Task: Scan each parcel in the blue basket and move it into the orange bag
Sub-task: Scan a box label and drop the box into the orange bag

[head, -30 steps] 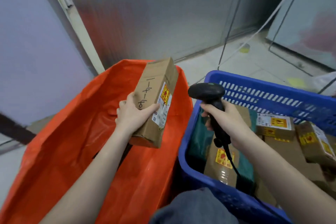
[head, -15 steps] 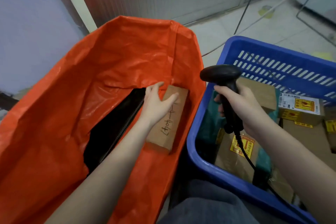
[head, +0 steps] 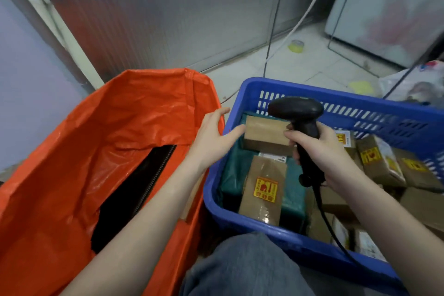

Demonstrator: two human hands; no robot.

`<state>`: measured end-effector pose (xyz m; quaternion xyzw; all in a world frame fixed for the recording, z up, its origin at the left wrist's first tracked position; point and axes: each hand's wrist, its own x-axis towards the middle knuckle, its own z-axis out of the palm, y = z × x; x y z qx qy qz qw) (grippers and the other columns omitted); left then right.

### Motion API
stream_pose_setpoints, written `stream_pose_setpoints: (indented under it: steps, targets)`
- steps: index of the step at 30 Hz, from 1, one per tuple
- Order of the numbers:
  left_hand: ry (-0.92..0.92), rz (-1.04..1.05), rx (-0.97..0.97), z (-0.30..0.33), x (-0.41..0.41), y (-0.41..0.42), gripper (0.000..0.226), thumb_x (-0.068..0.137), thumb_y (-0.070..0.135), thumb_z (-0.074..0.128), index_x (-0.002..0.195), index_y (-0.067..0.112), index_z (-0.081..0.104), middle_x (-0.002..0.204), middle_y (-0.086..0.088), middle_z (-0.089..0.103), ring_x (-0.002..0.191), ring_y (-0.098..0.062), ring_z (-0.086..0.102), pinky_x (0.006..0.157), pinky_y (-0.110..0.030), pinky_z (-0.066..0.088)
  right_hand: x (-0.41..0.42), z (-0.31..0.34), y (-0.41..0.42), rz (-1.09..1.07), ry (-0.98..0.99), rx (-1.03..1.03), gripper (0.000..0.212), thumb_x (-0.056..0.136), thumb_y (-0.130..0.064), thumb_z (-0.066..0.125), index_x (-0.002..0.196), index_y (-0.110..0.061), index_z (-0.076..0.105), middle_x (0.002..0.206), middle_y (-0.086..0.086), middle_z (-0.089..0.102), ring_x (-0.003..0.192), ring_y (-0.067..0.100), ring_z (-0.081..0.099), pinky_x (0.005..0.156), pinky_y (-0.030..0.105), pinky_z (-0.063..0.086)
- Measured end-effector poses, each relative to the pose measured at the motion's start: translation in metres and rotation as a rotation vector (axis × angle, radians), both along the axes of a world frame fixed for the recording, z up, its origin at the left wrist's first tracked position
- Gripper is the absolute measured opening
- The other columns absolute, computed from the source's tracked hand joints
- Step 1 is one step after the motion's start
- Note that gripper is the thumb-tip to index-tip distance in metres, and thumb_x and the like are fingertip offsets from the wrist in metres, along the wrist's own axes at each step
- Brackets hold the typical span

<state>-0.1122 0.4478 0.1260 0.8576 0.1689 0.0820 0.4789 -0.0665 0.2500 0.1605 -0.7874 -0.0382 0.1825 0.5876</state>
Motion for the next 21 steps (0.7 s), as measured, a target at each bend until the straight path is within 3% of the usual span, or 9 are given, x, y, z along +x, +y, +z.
stream_pose_setpoints:
  steps: [5,9,13,17,21]
  targets:
    - [0.147,-0.095,-0.008,-0.010,0.002,-0.040,0.064,0.087,0.037,0.065,0.143,0.019,0.039,0.145,-0.002,0.043,0.133,-0.017,0.040,0.102,-0.026,0.033,-0.011,-0.014,-0.040,-0.044,0.079,0.064,0.015,0.091,-0.016,0.061,0.106,-0.014,0.056,0.083,0.007,0.066,0.062,0.013,0.068,0.055,0.023,0.053]
    - [0.276,-0.127,0.018,-0.024,0.003,-0.058,0.069,0.088,0.040,0.064,0.147,0.020,0.034,0.147,-0.002,0.042,0.135,-0.017,0.038,0.094,-0.023,0.031,-0.017,-0.035,-0.054,-0.010,0.170,0.067,0.013,0.092,-0.017,0.060,0.103,-0.021,0.056,0.099,0.008,0.067,0.083,0.019,0.071,0.071,0.032,0.057]
    - [0.415,-0.165,0.040,-0.041,0.005,-0.064,0.075,0.087,0.043,0.063,0.149,0.021,0.027,0.149,-0.007,0.040,0.136,-0.021,0.038,0.100,-0.031,0.035,-0.016,-0.056,-0.057,0.017,0.280,0.116,0.015,0.093,-0.020,0.059,0.106,-0.026,0.054,0.106,0.005,0.066,0.092,0.017,0.068,0.075,0.029,0.056]
    - [0.536,-0.194,0.019,-0.055,0.007,-0.066,0.079,0.089,0.044,0.061,0.151,0.021,0.018,0.142,-0.009,0.046,0.128,-0.023,0.045,0.089,-0.028,0.037,-0.008,-0.075,-0.054,0.031,0.376,0.124,0.010,0.092,-0.024,0.060,0.096,-0.030,0.053,0.114,0.007,0.063,0.098,0.021,0.066,0.084,0.035,0.055]
    - [0.541,-0.201,0.001,-0.060,0.010,-0.068,0.082,0.088,0.045,0.061,0.152,0.020,0.015,0.141,-0.009,0.047,0.124,-0.022,0.047,0.089,-0.028,0.038,-0.001,-0.086,-0.052,0.069,0.458,0.153,0.024,0.091,-0.027,0.061,0.114,-0.024,0.053,0.114,0.008,0.064,0.099,0.024,0.066,0.092,0.039,0.052]
